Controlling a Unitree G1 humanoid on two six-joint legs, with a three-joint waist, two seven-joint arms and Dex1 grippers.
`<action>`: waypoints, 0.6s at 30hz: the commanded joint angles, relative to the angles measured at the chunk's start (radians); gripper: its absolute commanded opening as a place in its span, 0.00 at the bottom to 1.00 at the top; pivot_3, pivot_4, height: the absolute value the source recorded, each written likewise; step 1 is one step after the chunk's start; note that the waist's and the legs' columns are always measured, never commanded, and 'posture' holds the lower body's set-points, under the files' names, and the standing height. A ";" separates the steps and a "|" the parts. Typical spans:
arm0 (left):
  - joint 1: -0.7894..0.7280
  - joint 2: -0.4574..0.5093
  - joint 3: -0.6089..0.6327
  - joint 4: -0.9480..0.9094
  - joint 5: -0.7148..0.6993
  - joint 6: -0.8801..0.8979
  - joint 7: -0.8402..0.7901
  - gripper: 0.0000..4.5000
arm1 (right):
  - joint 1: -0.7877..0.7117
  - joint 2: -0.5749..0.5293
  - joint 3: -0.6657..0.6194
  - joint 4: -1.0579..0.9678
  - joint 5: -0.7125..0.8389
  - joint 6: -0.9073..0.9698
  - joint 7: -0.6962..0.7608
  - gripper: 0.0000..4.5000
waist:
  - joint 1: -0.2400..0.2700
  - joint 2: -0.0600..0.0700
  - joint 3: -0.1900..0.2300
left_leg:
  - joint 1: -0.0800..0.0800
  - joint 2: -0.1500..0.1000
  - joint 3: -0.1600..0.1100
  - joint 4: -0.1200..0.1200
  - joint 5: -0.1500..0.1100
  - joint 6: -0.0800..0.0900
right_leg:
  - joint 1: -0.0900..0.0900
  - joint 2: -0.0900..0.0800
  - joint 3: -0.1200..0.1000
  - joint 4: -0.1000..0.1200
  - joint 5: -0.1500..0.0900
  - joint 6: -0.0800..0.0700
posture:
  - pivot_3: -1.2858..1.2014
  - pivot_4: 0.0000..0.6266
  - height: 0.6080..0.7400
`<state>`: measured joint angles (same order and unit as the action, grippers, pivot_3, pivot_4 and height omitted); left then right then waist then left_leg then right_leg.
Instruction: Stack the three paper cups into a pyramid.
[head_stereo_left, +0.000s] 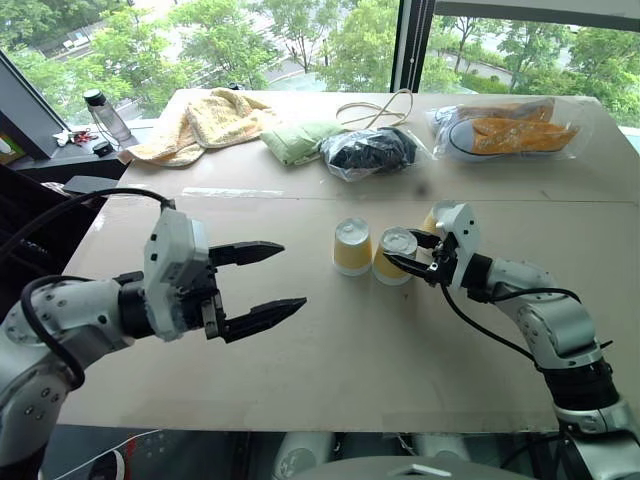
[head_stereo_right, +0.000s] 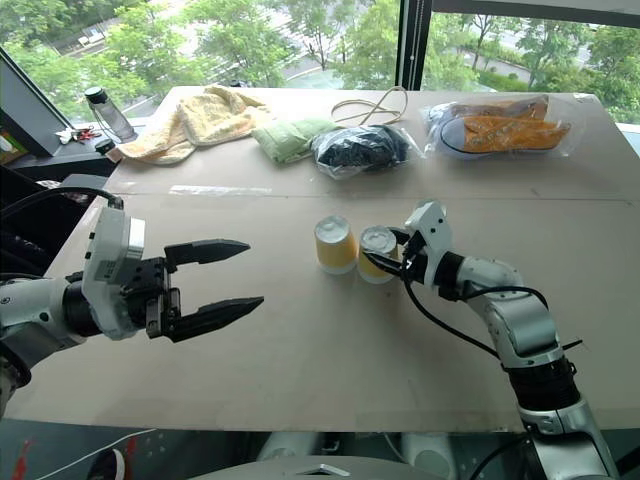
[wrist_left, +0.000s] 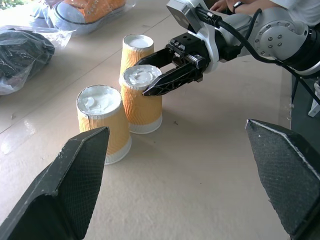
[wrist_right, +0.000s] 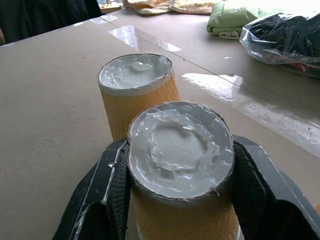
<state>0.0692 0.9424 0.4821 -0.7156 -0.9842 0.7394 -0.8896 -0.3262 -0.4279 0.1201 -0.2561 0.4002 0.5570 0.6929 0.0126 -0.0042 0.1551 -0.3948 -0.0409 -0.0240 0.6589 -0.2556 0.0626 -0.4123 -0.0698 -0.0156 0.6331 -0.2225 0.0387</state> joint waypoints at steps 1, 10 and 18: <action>-0.002 -0.003 0.026 -0.017 0.000 -0.034 0.003 1.00 | -0.022 -0.009 -0.016 -0.022 0.005 0.019 -0.004 0.44 | 0.000 0.000 0.000 | 0.000 0.000 0.000 0.000 0.000 0.000 | 0.000 0.000 0.000 0.000 0.000 0.000 | 0.52 0.24 1.00; 0.010 -0.005 0.019 -0.009 0.022 -0.059 -0.001 1.00 | -0.054 0.011 -0.014 -0.006 -0.016 0.030 -0.044 0.44 | 0.000 0.000 0.000 | 0.000 0.000 0.000 0.000 0.000 0.001 | 0.000 0.000 0.000 0.000 0.000 0.000 | 0.52 0.24 1.00; 0.014 -0.008 0.016 -0.008 0.029 -0.070 -0.001 1.00 | -0.070 0.018 -0.016 0.009 -0.019 0.030 -0.044 0.44 | 0.000 0.000 0.000 | 0.000 0.000 0.000 -0.001 0.000 0.001 | 0.000 0.000 0.000 0.000 0.000 0.000 | 0.52 0.24 1.00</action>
<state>0.0824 0.9358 0.4819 -0.7149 -0.9544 0.6898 -0.8901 -0.3782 -0.4125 0.1197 -0.2267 0.3703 0.5864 0.6482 0.0121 -0.0042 0.1551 -0.3948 -0.0409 -0.0241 0.6584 -0.2562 0.0635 -0.4127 -0.0698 -0.0156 0.6331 -0.2225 0.0386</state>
